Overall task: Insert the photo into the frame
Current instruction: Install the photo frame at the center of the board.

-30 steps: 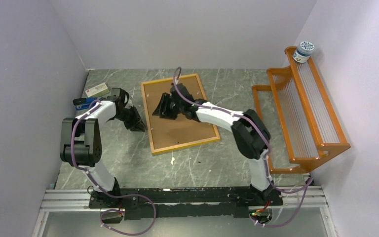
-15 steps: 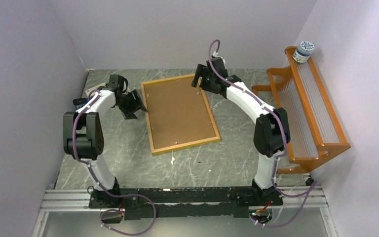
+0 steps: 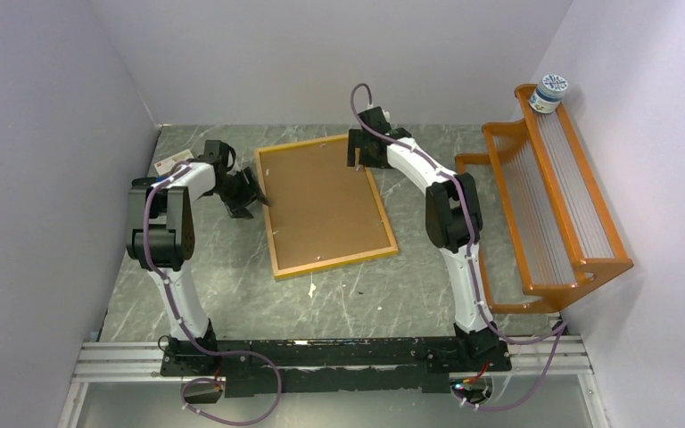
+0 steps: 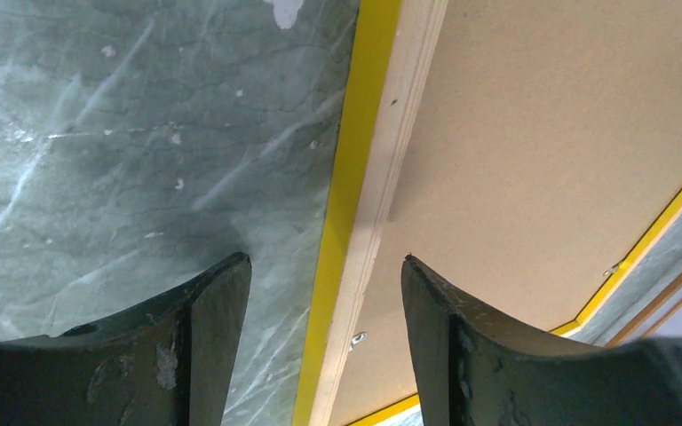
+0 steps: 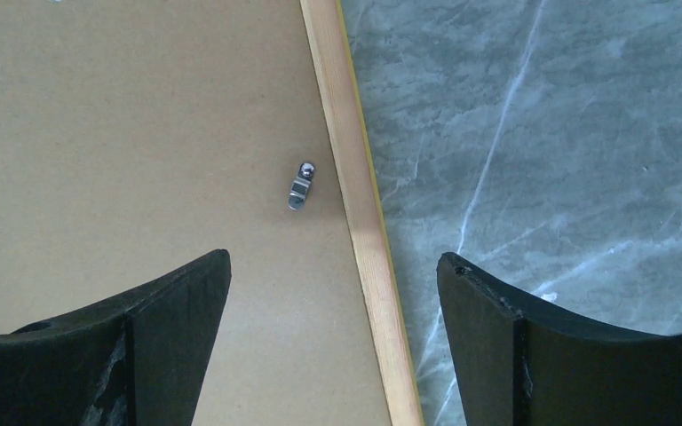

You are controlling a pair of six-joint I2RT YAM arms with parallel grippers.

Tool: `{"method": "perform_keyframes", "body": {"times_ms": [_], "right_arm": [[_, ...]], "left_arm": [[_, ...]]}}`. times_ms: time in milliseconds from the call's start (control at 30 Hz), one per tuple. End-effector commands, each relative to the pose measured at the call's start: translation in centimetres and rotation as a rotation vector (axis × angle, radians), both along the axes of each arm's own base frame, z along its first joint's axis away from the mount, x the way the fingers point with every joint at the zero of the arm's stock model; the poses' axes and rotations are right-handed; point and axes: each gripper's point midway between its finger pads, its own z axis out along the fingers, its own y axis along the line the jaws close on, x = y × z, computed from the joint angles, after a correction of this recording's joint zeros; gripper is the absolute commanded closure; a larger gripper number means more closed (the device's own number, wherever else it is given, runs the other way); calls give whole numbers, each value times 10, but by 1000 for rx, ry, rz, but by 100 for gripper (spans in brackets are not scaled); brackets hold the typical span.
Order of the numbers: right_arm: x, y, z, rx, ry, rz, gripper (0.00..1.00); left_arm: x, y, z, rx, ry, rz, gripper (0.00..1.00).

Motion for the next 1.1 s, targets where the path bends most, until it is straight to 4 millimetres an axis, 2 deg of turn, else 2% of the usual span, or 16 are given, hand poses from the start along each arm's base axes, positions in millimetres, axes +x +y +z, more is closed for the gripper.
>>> {"method": "perform_keyframes", "body": {"times_ms": [0, 167, 367, 567, 700, 867, 1067], "right_arm": [[21, 1, 16, -36, -87, 25, 11], [31, 2, -13, -71, -56, 25, 16], [38, 7, -25, -65, -68, 30, 19], [31, 3, -36, -89, -36, 22, 28], [23, -2, -45, -104, -15, 19, 37], [20, -6, -51, -126, -2, 28, 53], [16, -6, -47, -125, 2, 53, 62]], "left_arm": [[4, -8, 11, -61, -72, -14, 33], [-10, -7, -2, -56, -18, -15, 35], [-13, -7, -3, -54, -14, -17, 35], [-12, -8, -4, -59, -16, -23, 36], [-11, -8, -3, -63, -19, -27, 37], [-13, -9, -8, -63, -8, -29, 37], [-14, -10, -11, -69, 2, -29, 38]]}}
